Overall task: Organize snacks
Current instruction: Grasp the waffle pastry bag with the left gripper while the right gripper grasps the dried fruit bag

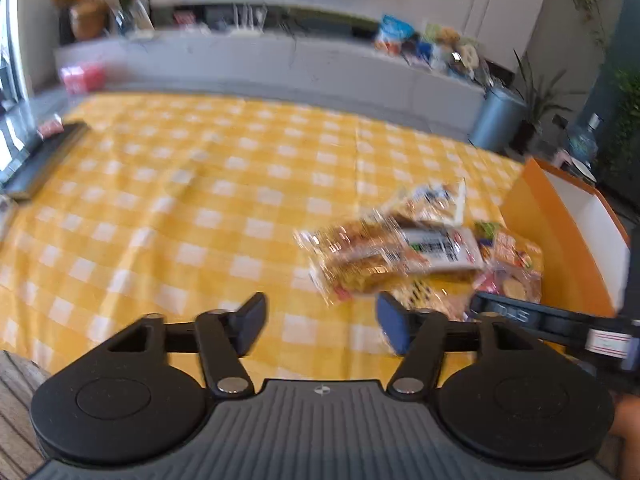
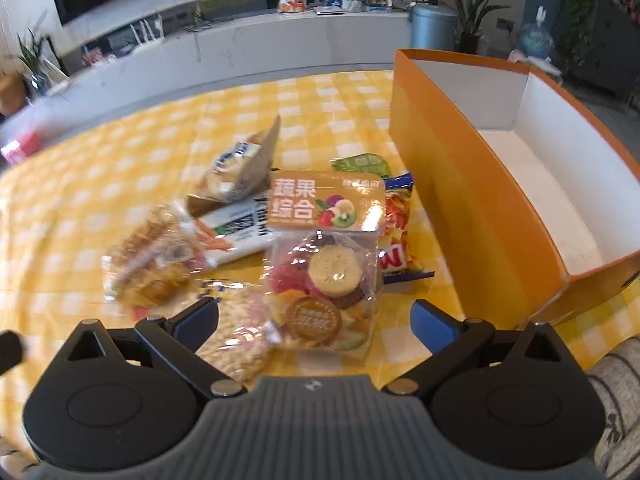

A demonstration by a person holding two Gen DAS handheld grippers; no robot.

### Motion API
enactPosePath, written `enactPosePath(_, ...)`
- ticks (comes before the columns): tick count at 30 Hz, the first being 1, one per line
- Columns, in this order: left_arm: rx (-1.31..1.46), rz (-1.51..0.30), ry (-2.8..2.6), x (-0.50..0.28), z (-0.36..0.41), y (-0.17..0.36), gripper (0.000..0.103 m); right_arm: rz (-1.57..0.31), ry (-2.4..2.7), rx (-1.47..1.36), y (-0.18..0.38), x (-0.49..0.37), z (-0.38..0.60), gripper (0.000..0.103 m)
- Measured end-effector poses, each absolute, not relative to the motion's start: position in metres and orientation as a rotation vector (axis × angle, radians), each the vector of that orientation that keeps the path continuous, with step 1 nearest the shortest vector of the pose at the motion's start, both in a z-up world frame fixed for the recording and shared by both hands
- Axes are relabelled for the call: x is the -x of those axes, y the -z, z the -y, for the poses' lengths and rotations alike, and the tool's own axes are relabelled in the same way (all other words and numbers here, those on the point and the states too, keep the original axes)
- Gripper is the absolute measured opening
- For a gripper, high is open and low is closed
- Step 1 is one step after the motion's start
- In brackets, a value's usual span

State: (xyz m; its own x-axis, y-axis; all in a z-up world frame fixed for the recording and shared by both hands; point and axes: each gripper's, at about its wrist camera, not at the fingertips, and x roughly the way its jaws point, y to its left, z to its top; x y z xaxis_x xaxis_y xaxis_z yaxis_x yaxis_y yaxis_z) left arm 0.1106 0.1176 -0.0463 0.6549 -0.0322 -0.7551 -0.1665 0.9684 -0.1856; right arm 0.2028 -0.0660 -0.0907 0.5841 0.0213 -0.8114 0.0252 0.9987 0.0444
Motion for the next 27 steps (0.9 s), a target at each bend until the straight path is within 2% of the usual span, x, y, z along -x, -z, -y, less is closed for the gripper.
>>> enactPosePath(1,0.259,-0.874,-0.039,-0.113,-0.120,0.049,0.093,-0.946,0.015,-0.034,0.094,-0.206,0.063,0.100)
enactPosePath(11,0.306,-0.947,-0.055,-0.126,-0.130,0.069,0.094,-0.965,0.078,0.003,0.120,-0.227,0.054,0.099)
enactPosePath(12,0.305,-0.951,-0.054,-0.127,-0.131,0.069,0.094,-0.962,0.078,0.003,0.121,-0.228,0.055,0.097)
enactPosePath(14,0.292,-0.957,-0.044,-0.131,-0.133,0.069,0.094,-0.952,0.079,0.017,0.123,-0.227,0.056,0.085)
enactPosePath(23,0.152,-1.005,0.029,-0.164,-0.133,0.067,0.094,-0.951,0.008,0.006,0.127,-0.226,0.060,0.070)
enactPosePath(27,-0.070,-0.955,0.253,-0.173,-0.115,0.061,0.096,-0.968,-0.019,-0.008,0.126,-0.223,0.066,0.068)
